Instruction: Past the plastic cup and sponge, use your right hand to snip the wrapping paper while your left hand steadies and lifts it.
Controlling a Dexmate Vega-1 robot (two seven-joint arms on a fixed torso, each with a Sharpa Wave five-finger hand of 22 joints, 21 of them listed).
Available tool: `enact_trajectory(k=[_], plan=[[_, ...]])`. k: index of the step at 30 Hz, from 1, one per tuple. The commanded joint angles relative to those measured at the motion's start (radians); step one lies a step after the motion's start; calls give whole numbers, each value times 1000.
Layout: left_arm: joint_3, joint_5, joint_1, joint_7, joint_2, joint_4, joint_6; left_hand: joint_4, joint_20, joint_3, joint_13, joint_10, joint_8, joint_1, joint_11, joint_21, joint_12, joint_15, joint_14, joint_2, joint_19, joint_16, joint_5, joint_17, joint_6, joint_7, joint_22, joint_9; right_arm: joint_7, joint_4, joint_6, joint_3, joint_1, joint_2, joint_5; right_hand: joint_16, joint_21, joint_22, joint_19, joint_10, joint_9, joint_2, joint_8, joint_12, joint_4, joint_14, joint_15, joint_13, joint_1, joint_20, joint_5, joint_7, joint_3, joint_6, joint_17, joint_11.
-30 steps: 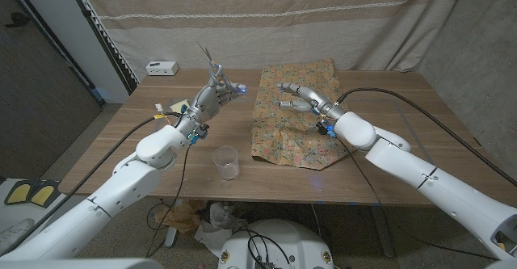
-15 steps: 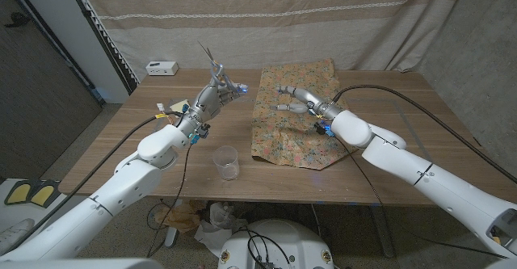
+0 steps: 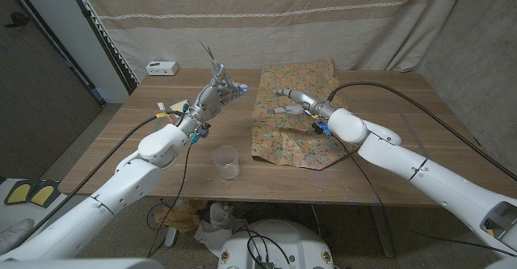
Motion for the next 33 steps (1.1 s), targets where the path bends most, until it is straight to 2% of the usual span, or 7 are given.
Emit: enact_trajectory(k=[1, 2, 4, 21, 25, 28, 33], plan=[[2, 0, -4, -6, 1, 5, -3, 5, 2, -6, 2, 5, 7, 16, -12, 2, 8, -76, 12, 2, -3, 3, 11, 1, -58, 61, 0, 4, 63, 23, -37, -23, 33, 13, -20, 6, 0, 2, 0, -13, -1, -1, 0, -6, -3, 4, -3, -5, -6, 8, 9, 1, -11, -16, 0, 21], [3, -1, -6, -9, 1, 6, -3, 5, 3, -6, -1, 6, 7, 16, -13, 3, 8, -81, 28, 3, -2, 9, 12, 1, -57, 60, 0, 4, 71, 27, -40, -22, 34, 15, -10, 5, 0, 2, 1, -17, -2, -1, -2, -6, -3, 0, 7, -8, -7, 8, 10, 15, -13, -25, 0, 24], [5, -1, -8, -10, 0, 7, -1, 6, 3, -6, -4, 10, 8, 17, -12, 3, 9, -84, 43, 3, -2, 15, 14, 1, -55, 61, 0, 4, 95, 38, -39, -18, 40, 18, 22, 9, 1, 1, 5, -24, -3, -2, -4, -8, -2, 10, 4, -12, -9, 11, 13, 17, -16, -37, -1, 26], [10, -13, -13, -29, -7, 18, -13, 8, 6, -7, -1, 6, 7, 20, -15, 3, 16, -83, 40, 3, -5, 12, 19, 0, -53, 61, -1, 3, 122, 43, -106, -62, 76, 20, -16, 2, -1, 1, 6, -50, -6, -9, 3, -14, 1, -14, 21, -25, -19, 12, 17, 36, -27, -43, -2, 40], [10, -16, -11, -31, -7, 18, -14, 9, 6, -7, -1, 6, 7, 20, -17, 3, 17, -81, 40, 3, -5, 11, 20, 0, -53, 57, -2, 3, 130, 47, -125, -73, 85, 24, -22, 5, 1, 1, 12, -87, -7, -10, 0, -23, 3, -12, 52, -31, -24, 27, 19, 30, -32, -59, -2, 37], [9, -16, -9, -31, -6, 16, -16, 9, 6, -7, -1, 5, 7, 20, -17, 3, 18, -82, 41, 3, -6, 11, 21, 0, -54, 59, -2, 3, 137, 48, -136, -79, 91, 25, -24, 3, 3, 1, 19, -102, -6, -10, -1, -26, 4, -20, 46, -33, -26, 37, 20, 28, -34, -68, -2, 38], [9, -13, -7, -28, -6, 15, -16, 10, 7, -8, -4, 6, 8, 20, -16, 3, 18, -83, 41, 3, -6, 11, 22, -1, -49, 61, -2, 3, 143, 44, -157, -90, 99, 23, -38, 4, 7, 1, 34, -129, -6, -9, -1, -29, 4, -25, 65, -37, -25, 50, 22, 26, -36, -81, -1, 44]])
